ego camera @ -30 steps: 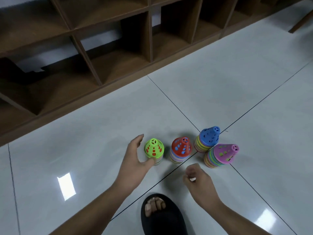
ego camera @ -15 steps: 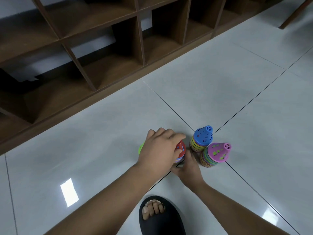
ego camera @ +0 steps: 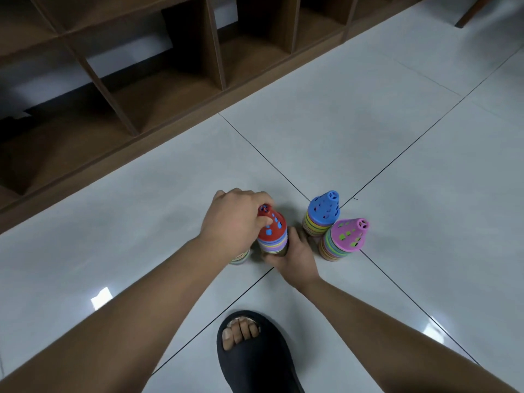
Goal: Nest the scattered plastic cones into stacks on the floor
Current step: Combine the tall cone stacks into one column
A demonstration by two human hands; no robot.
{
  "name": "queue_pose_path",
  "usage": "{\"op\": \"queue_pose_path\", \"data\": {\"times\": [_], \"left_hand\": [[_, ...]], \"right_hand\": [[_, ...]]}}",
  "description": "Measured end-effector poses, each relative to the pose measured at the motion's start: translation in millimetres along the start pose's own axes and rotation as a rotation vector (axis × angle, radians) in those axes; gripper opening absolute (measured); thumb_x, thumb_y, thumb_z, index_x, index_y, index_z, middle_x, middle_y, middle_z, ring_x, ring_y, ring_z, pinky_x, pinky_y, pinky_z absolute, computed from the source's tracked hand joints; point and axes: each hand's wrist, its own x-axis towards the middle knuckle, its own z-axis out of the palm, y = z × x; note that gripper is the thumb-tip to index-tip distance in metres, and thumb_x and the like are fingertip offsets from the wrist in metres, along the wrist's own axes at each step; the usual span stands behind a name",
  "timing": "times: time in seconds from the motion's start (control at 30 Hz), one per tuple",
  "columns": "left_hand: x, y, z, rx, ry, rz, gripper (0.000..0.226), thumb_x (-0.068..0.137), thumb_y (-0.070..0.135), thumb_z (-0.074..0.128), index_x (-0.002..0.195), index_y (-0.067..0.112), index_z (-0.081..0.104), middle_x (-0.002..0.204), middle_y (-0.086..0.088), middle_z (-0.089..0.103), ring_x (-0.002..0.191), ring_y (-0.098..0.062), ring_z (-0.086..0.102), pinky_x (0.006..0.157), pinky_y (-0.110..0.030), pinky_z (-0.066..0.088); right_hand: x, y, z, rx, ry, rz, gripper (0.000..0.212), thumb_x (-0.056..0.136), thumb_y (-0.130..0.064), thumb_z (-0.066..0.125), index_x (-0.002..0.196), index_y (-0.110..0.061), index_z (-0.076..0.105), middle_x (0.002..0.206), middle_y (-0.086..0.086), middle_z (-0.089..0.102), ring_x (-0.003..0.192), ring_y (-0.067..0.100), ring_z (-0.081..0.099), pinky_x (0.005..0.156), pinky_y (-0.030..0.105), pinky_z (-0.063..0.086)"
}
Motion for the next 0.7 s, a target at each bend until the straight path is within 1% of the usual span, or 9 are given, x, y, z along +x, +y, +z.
{"op": "queue_pose_path", "data": {"times": [0.1,0.23,0.33,0.43,0.5,0.6,0.63,0.67,0.7], "left_hand": [[-3.0,4.1,-1.4,-0.049,0.044,0.019,0.029,0.097,0.042,0.070,0.126,0.040,0.069,0.114,0.008,0.075,0.110,-0.019,0.063,0.098,-0.037,0.038],[-5.7,9.7,-9.1,-0.110,0.063,0.047,0.028,0.097,0.042,0.071,0.125,0.039,0.070,0.113,0.008,0.073,0.109,-0.018,0.062,0.099,-0.037,0.039],[-8.9,12.0,-17.9,-0.245,0.105,0.063,0.031,0.092,0.044,0.071,0.122,0.039,0.072,0.109,0.010,0.072,0.104,-0.018,0.066,0.099,-0.042,0.046],[-10.2,14.7,-36.2,-0.398,0.161,0.072,0.036,0.088,0.048,0.068,0.123,0.041,0.072,0.105,0.014,0.066,0.104,-0.014,0.063,0.098,-0.044,0.052],[-11.3,16.8,-52.4,-0.508,0.203,0.078,0.035,0.091,0.046,0.072,0.125,0.042,0.072,0.108,0.016,0.064,0.109,-0.009,0.061,0.099,-0.034,0.051],[-15.1,20.8,-81.6,-0.640,0.255,0.073,0.032,0.095,0.034,0.079,0.126,0.038,0.073,0.115,0.015,0.067,0.115,-0.004,0.062,0.090,-0.011,0.043],[-17.1,22.0,-91.0,-0.666,0.272,0.081,0.032,0.096,0.030,0.079,0.126,0.036,0.074,0.115,0.014,0.067,0.115,-0.003,0.062,0.089,-0.007,0.040],[-20.1,22.3,-99.9,-0.687,0.289,0.087,0.030,0.096,0.030,0.079,0.125,0.035,0.074,0.116,0.014,0.068,0.116,-0.003,0.063,0.090,-0.008,0.041],[-23.8,22.0,-107.9,-0.706,0.306,0.089,0.029,0.096,0.031,0.078,0.125,0.036,0.073,0.116,0.014,0.068,0.117,-0.004,0.063,0.092,-0.013,0.044]], "right_hand": [[-0.9,1.7,-3.5,0.074,-0.012,0.035,0.066,0.066,-0.047,0.090,0.119,-0.029,0.055,0.105,-0.007,0.069,0.099,0.018,0.066,0.082,0.043,0.059],[0.4,-6.0,-12.2,0.175,-0.023,0.099,0.066,0.065,-0.040,0.096,0.119,-0.029,0.060,0.104,-0.012,0.075,0.094,0.006,0.072,0.086,0.039,0.062],[1.2,-18.2,-15.2,0.271,-0.015,0.135,0.066,0.059,-0.044,0.096,0.114,-0.033,0.063,0.106,-0.012,0.077,0.097,0.009,0.074,0.090,0.045,0.062],[1.5,-36.5,-20.1,0.345,0.006,0.107,0.066,0.061,-0.043,0.097,0.116,-0.033,0.064,0.112,-0.010,0.077,0.102,0.011,0.074,0.093,0.046,0.061],[0.3,-56.1,-29.2,0.366,0.032,0.062,0.064,0.064,-0.043,0.095,0.118,-0.034,0.063,0.113,-0.010,0.075,0.104,0.009,0.071,0.091,0.040,0.060],[-3.5,-90.4,-44.4,0.375,0.044,-0.012,0.064,0.064,-0.048,0.091,0.120,-0.035,0.061,0.114,-0.010,0.072,0.102,0.008,0.067,0.085,0.034,0.057],[-5.4,-101.4,-47.8,0.380,0.039,-0.035,0.065,0.064,-0.050,0.089,0.120,-0.035,0.061,0.115,-0.009,0.072,0.102,0.009,0.067,0.085,0.034,0.056],[-8.1,-112.1,-50.1,0.386,0.031,-0.055,0.065,0.063,-0.052,0.088,0.120,-0.034,0.061,0.116,-0.009,0.072,0.102,0.009,0.067,0.086,0.034,0.055],[-11.2,-122.0,-51.5,0.391,0.023,-0.071,0.066,0.063,-0.053,0.087,0.120,-0.034,0.060,0.116,-0.009,0.071,0.102,0.010,0.067,0.086,0.034,0.055]]}}
